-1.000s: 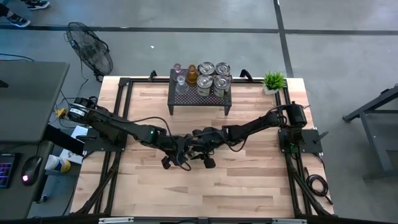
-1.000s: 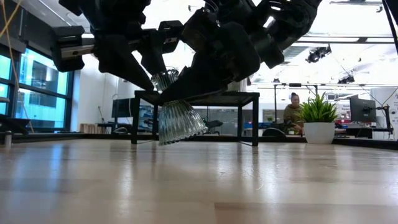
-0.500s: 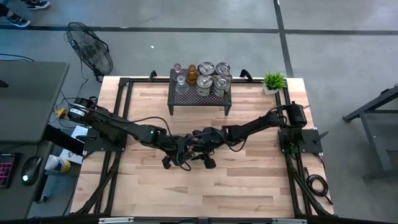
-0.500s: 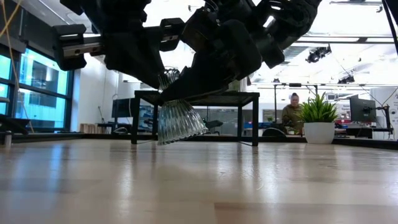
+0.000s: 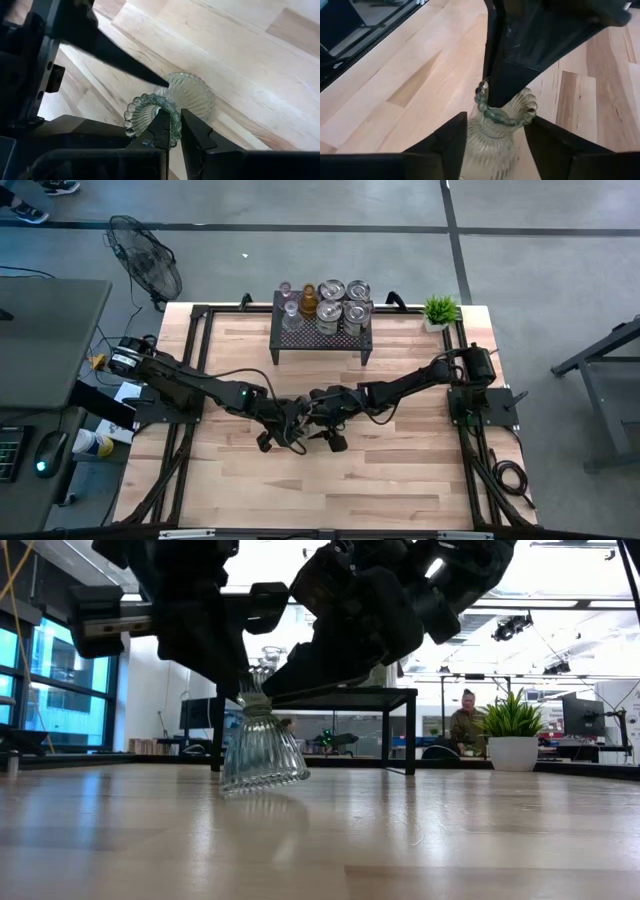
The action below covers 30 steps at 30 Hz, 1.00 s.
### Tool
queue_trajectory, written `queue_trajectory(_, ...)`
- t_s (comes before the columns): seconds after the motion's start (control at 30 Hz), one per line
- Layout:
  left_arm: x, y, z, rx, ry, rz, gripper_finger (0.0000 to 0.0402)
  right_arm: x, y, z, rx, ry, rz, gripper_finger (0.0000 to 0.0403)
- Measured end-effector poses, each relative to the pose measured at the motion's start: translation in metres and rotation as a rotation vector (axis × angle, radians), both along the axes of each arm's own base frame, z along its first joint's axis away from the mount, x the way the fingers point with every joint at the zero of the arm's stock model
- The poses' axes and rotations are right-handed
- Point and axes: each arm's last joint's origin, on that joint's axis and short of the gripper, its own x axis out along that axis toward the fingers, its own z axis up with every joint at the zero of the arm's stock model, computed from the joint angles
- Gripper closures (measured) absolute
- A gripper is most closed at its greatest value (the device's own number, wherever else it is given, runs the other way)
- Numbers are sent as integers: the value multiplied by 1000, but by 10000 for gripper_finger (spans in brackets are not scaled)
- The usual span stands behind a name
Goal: Pick & Place candle stick holders
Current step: Put the green glass candlestick on the shelf aligned with the other candlesticks
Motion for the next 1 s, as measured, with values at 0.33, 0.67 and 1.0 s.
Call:
queue_trajectory(0.33, 1, 1, 1, 6, -10, 19, 387, -9, -2, -10, 24, 175, -28, 177)
queue_trajectory(0.67, 2, 2, 5, 17, 0, 111, 387, -31, -9, 11, -55, 319, -137, 176)
queue_trajectory(1.0, 6, 4, 40, 50, 89, 253, 387, -68, -17, 10, -108, 340, -301, 176)
